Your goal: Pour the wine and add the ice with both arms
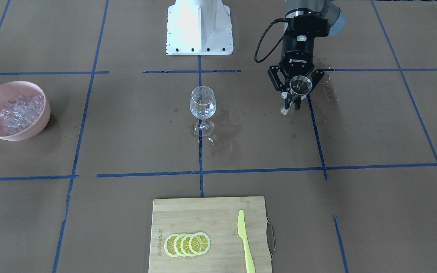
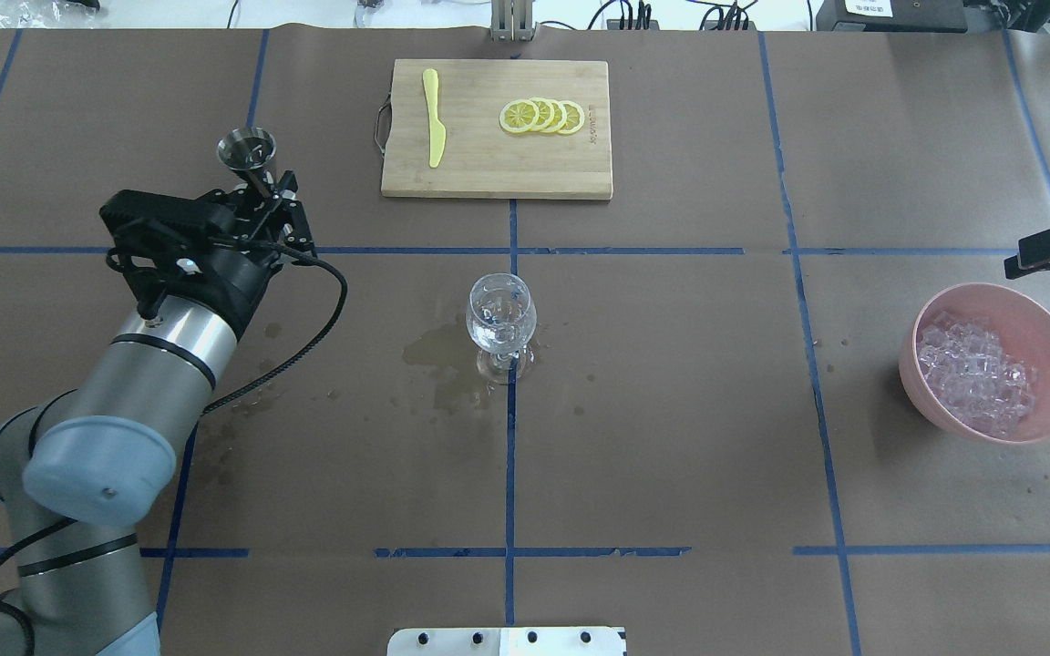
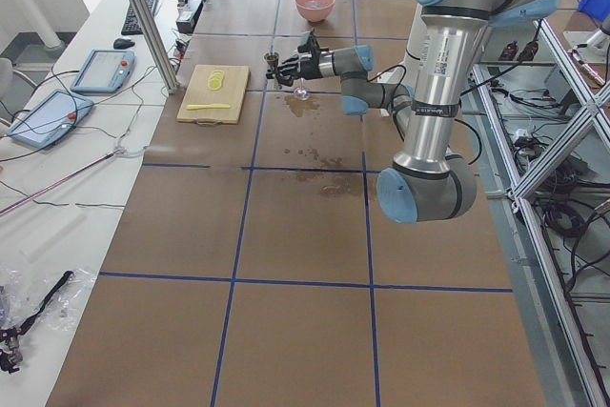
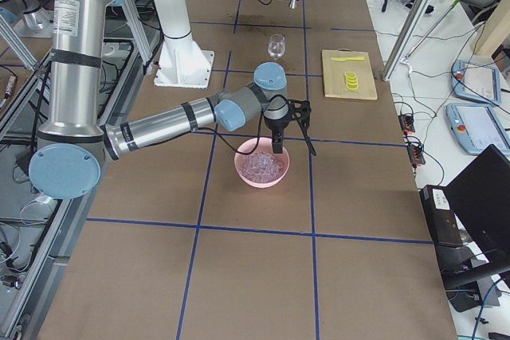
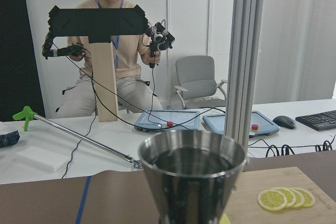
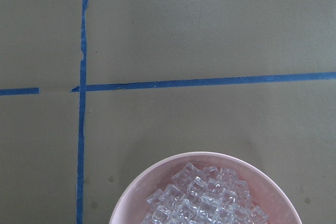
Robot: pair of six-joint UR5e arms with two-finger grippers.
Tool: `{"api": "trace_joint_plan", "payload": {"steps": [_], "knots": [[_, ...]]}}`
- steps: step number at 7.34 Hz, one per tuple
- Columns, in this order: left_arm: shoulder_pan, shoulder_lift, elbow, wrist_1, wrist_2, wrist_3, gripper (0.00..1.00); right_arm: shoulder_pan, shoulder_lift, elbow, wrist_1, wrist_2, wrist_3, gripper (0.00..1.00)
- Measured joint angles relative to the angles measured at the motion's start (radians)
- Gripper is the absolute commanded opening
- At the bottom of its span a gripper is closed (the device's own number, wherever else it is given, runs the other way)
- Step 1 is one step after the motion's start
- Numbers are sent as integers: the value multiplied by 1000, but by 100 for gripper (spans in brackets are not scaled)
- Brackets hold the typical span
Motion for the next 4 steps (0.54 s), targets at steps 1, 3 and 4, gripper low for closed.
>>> {"api": "trace_joint_plan", "payload": {"steps": [1,3,4], "knots": [[20,-55,0,67,-2,0,0,-12,-10,3,10,-6,9,100],[61,-125,7,162,-1,1,0,-36,-33,5,34,-27,22,100],[78,-171,11,248,0,2,0,-46,-42,5,39,-34,24,100]]}}
